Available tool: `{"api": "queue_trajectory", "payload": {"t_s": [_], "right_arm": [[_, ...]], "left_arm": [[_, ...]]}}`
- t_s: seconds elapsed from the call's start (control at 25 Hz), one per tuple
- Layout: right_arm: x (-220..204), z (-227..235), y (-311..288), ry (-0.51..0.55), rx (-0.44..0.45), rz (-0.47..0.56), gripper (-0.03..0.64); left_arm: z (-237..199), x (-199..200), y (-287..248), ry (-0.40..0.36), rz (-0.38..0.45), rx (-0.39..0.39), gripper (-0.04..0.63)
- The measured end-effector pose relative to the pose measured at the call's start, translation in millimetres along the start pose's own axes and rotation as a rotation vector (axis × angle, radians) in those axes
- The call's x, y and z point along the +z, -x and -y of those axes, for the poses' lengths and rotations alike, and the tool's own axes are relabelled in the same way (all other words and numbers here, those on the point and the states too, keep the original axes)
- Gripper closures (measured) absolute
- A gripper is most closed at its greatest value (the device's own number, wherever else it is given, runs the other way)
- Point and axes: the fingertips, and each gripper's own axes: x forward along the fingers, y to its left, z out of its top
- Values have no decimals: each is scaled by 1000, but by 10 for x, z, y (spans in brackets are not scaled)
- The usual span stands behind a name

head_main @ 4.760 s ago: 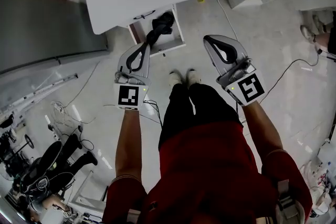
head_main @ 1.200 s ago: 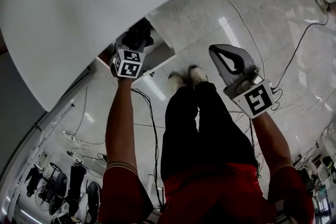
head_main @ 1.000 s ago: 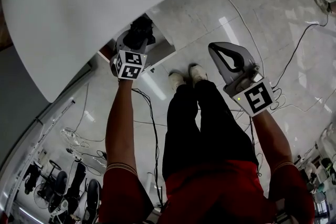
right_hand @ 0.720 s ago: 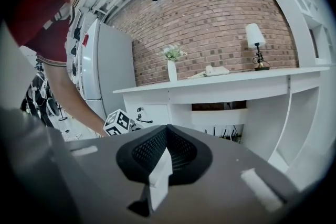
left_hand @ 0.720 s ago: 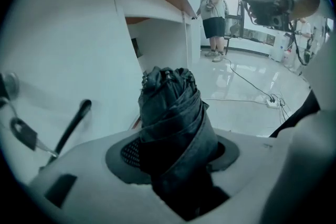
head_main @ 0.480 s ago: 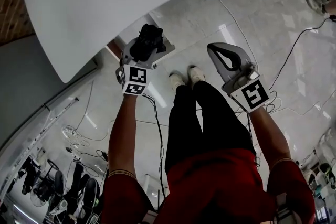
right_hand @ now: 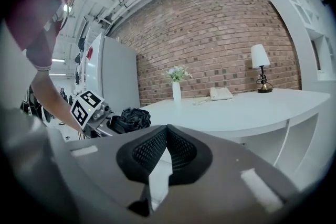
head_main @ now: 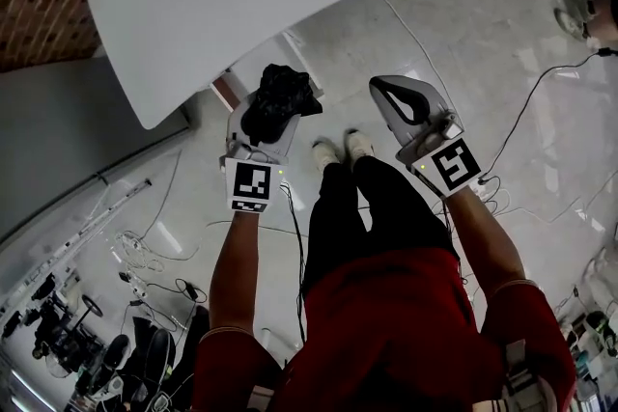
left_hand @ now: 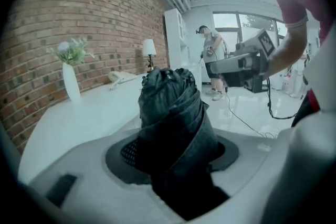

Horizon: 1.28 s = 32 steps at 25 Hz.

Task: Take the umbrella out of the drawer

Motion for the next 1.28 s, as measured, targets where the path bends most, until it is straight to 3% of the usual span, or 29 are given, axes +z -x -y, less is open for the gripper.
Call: {"api": "queue_trajectory", "payload": {"t_s": [0.32, 0.52, 0.92, 1.28], "right_arm": [[619, -178, 157, 16, 11, 69, 603], [984, -336, 306, 18, 11, 109, 603], [1638, -778, 548, 43, 64, 230, 603], [1789, -884, 628, 66, 84, 265, 603]], "left_arm": [[-1, 886, 723, 87, 208, 78, 342], [-49, 1273, 1198, 122, 285, 136, 343], [-83, 1871, 2069, 53, 429, 217, 344], [-43, 2068, 2467, 30, 506, 245, 342]]}}
